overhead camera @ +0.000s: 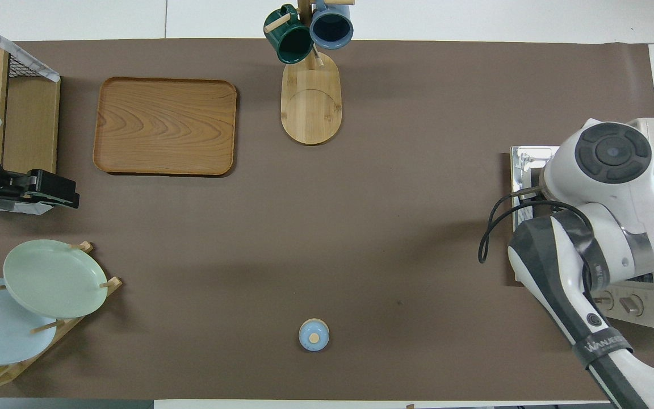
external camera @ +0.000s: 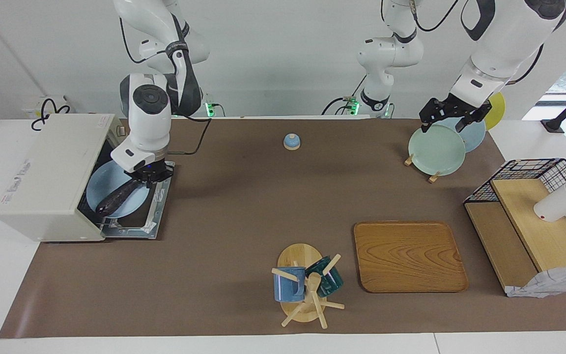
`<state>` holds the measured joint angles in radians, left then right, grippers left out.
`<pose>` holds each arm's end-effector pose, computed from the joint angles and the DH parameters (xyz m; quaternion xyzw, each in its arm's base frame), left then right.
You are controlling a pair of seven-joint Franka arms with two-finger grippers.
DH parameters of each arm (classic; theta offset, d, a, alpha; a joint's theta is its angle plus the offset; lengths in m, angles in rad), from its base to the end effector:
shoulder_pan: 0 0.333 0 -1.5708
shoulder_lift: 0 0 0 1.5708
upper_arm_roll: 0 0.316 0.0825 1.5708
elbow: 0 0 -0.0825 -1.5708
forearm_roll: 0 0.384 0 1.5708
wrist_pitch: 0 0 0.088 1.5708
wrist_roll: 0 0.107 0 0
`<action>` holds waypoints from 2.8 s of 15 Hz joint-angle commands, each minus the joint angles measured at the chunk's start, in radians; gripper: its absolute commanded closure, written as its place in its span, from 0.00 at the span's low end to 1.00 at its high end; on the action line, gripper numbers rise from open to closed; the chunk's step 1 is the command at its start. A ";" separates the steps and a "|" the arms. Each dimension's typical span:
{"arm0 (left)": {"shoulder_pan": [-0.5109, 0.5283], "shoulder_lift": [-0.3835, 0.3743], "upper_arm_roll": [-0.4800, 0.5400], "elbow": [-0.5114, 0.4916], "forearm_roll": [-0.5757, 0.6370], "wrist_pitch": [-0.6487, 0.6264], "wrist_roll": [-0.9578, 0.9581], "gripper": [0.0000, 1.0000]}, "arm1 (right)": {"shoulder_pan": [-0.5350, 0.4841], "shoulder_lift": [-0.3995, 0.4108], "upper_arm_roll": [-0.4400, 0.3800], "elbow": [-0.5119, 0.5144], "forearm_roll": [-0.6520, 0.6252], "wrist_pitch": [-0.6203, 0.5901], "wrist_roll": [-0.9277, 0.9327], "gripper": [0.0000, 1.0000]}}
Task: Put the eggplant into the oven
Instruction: 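Release the eggplant inside the oven and withdraw the right gripper, then push the oven door closed with the right gripper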
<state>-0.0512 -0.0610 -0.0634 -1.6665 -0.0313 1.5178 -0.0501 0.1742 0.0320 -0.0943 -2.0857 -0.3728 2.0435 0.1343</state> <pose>0.5241 -0.0648 0.6082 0.9984 -0.0322 -0.0449 0.0101 0.5451 0.0237 0.4071 0.9839 0.0637 -0.0189 0.1662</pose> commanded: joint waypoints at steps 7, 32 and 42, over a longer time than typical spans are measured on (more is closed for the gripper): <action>0.021 0.004 -0.019 0.014 -0.010 -0.010 -0.005 0.00 | -0.121 -0.060 0.013 -0.112 0.098 0.067 -0.108 1.00; 0.025 0.001 -0.016 0.010 -0.009 -0.014 -0.002 0.00 | -0.047 0.040 0.015 -0.115 0.242 0.277 -0.082 1.00; 0.025 0.001 -0.016 0.010 -0.009 -0.014 -0.002 0.00 | -0.041 0.134 0.016 -0.128 0.242 0.345 -0.024 1.00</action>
<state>-0.0400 -0.0611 -0.0717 -1.6665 -0.0313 1.5175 -0.0505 0.1395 0.1706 -0.0821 -2.1991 -0.1529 2.3797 0.1069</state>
